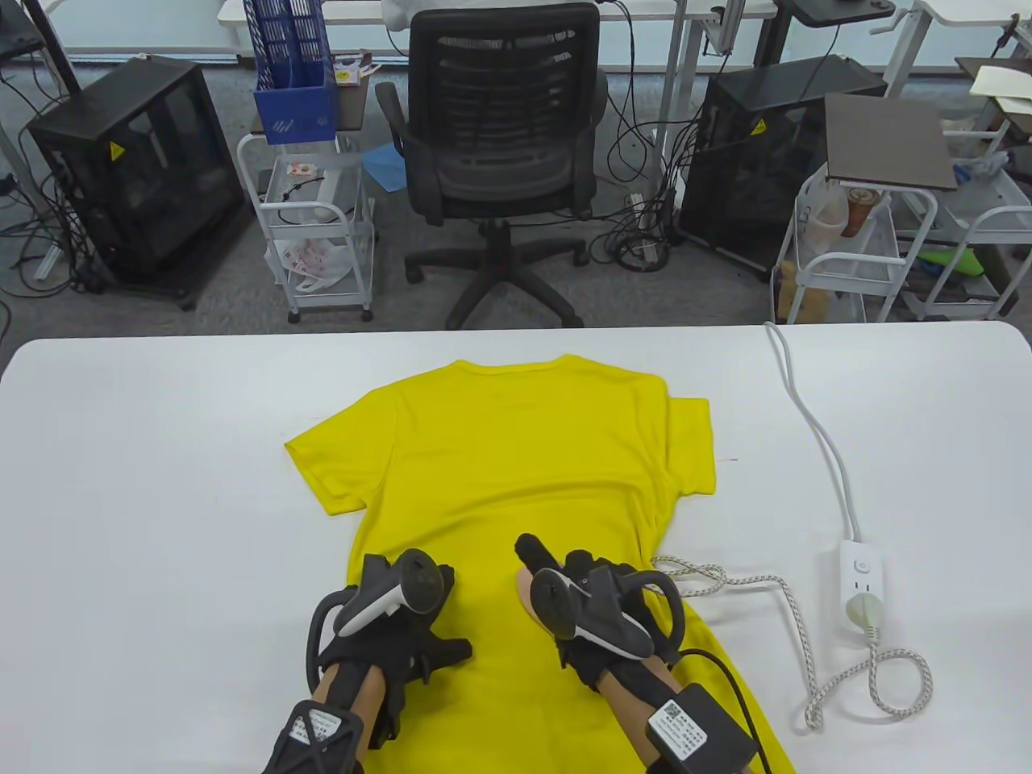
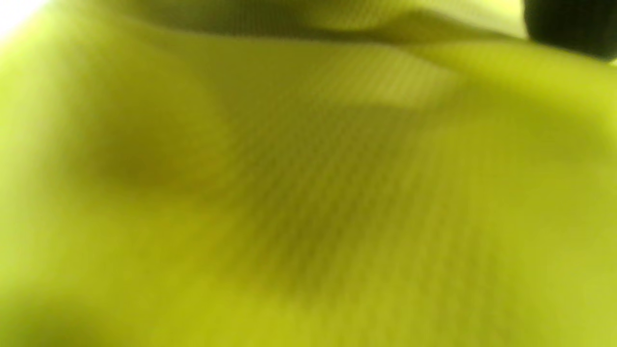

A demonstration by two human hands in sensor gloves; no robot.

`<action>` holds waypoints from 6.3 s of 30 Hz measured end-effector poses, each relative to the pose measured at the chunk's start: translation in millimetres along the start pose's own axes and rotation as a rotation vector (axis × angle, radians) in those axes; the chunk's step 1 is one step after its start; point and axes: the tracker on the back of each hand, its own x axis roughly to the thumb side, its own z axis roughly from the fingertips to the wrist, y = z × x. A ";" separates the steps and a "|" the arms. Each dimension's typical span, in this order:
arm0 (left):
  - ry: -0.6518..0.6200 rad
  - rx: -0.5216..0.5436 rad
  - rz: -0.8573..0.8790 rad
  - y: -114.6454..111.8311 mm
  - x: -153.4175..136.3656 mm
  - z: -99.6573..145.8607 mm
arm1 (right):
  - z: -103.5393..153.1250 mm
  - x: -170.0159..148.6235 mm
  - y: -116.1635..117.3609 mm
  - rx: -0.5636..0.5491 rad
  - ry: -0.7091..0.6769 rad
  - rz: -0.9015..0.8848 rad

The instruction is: Iron t-shirt with electric iron on table

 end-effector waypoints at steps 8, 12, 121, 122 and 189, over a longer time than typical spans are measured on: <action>-0.008 0.001 -0.010 -1.7 -0.5 0.0 | 7.3 -27.8 -3.3 -0.003 0.048 -0.113; -0.007 -0.002 -0.002 -2.6 -0.5 0.2 | 23.0 25.5 -6.4 0.031 -0.171 -0.106; -0.015 0.006 0.029 -0.5 -5.2 2.5 | 10.6 -66.8 0.4 0.048 0.097 -0.200; -0.015 0.007 0.029 -0.5 -5.2 2.6 | 11.5 -71.2 0.5 0.054 0.119 -0.222; -0.025 -0.007 0.007 -3.4 1.1 6.5 | 28.6 17.0 -6.5 0.156 -0.295 -0.229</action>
